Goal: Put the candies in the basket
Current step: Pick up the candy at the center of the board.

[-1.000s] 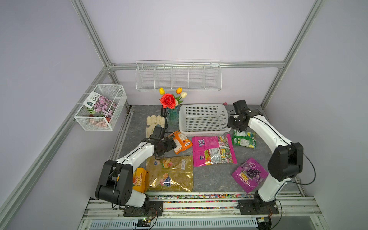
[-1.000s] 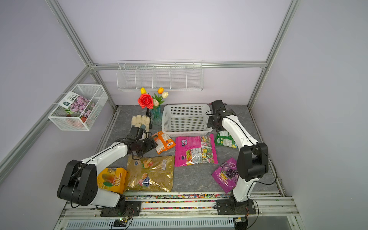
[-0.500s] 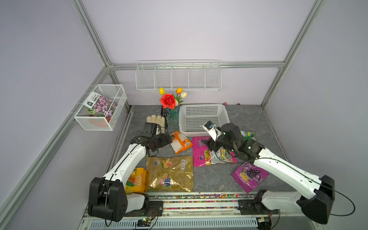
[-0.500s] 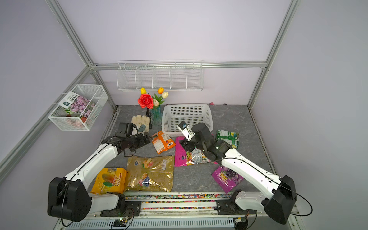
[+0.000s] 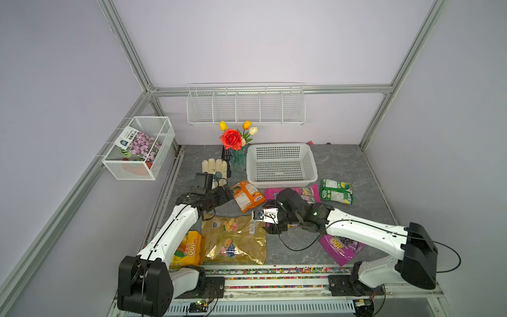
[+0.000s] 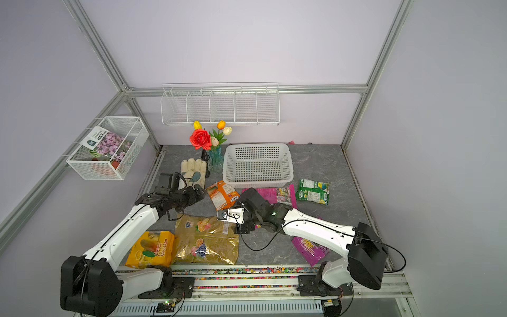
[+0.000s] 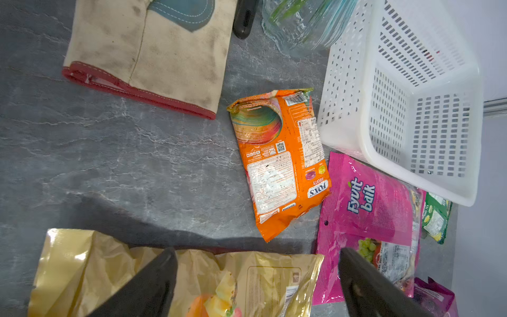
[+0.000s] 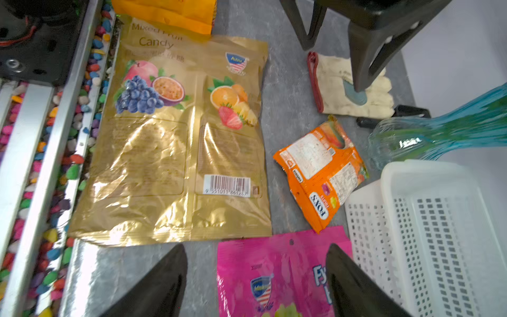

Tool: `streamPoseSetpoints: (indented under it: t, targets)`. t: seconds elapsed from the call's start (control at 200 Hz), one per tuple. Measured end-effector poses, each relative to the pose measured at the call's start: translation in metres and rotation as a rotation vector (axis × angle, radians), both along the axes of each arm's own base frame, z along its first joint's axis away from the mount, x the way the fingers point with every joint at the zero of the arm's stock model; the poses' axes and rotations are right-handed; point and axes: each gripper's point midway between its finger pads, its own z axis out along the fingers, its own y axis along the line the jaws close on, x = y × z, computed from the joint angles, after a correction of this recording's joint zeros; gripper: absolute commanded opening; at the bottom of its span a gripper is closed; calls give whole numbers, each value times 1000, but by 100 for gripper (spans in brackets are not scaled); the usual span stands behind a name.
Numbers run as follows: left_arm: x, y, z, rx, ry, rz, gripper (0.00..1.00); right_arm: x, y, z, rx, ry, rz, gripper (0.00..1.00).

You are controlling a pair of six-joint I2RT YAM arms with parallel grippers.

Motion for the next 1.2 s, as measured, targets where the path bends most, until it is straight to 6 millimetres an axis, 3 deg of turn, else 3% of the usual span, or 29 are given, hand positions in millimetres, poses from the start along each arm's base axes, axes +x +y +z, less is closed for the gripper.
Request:
streamPoseSetpoints:
  t: [0.165,0.31,0.465,0.695,0.825,0.97,1.2]
  targets:
    - [1,-4,-2,-27,1,-3,92,-1,-31,-16,-80,122,-215,83]
    - [3,-8,-3,-46,-2,-12,92,11,-74,-26,-148,213,-596,81]
    - [6,-14,-2,-47,-17,-26,92,8,-117,-23,-207,332,-1000,80]
    - [9,-37,1,-40,-62,-79,91,-25,-219,-51,-422,489,-1570,77]
    - [8,-45,-5,-36,-53,-101,92,-43,-267,-61,-384,632,-1843,79]
    - [7,-49,-6,-30,-52,-110,91,-42,-283,-60,-284,749,-1986,81]
    - [8,-46,-7,-12,-57,-98,92,-24,-281,-65,-385,717,-2096,77]
